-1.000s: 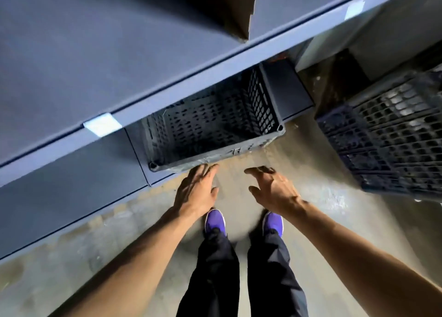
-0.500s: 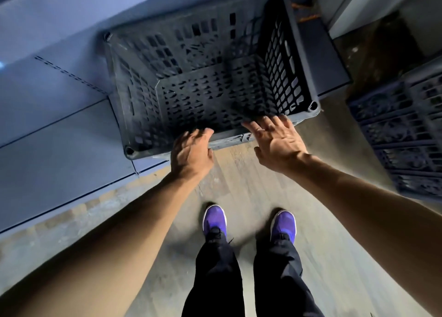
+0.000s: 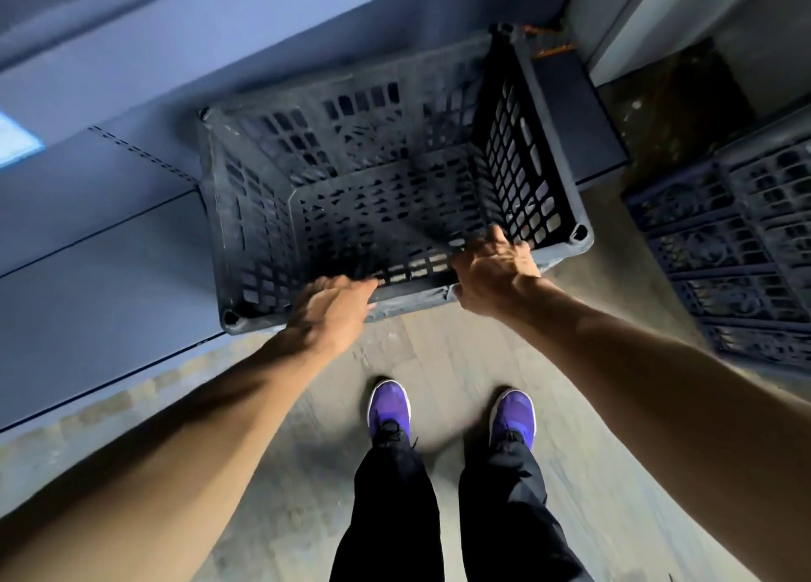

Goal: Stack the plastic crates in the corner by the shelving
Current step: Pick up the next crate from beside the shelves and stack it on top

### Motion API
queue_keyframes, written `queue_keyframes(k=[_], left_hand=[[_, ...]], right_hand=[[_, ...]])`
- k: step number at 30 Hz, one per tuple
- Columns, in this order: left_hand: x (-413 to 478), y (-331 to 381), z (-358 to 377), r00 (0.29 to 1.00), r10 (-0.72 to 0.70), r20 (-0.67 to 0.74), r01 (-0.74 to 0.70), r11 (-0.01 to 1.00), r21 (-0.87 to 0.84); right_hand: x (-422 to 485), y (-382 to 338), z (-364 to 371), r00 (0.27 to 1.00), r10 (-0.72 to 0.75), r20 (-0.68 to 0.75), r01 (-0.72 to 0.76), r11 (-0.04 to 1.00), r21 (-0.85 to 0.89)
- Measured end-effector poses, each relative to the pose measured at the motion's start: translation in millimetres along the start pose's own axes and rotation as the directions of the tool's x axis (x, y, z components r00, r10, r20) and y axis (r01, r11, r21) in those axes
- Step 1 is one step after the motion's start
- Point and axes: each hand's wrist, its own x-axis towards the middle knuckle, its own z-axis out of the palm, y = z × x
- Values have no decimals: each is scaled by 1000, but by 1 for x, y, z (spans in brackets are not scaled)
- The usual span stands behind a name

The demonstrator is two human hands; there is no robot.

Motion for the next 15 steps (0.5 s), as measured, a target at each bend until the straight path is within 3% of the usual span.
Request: queue_keyframes(k=[2,6,10,15], left_hand=[[-22,4,-7,999,13,40,-15,999,47],[-62,4,-22,990,88,109,-77,992,-101],[-97,-4,-55,991,82,101,-70,990,-119],[-146,3,-107,957,259,133,-240,960,-141]], right_hand=[[-21,-6,-3,999,-41,-24,40,999,-11],[-58,-14,-24,989,-141,33,143,987,-69],[-93,-18,-49,981,-178,74,185,978,-98],[-161,-14,-67,970,-167,178,162,986,42]])
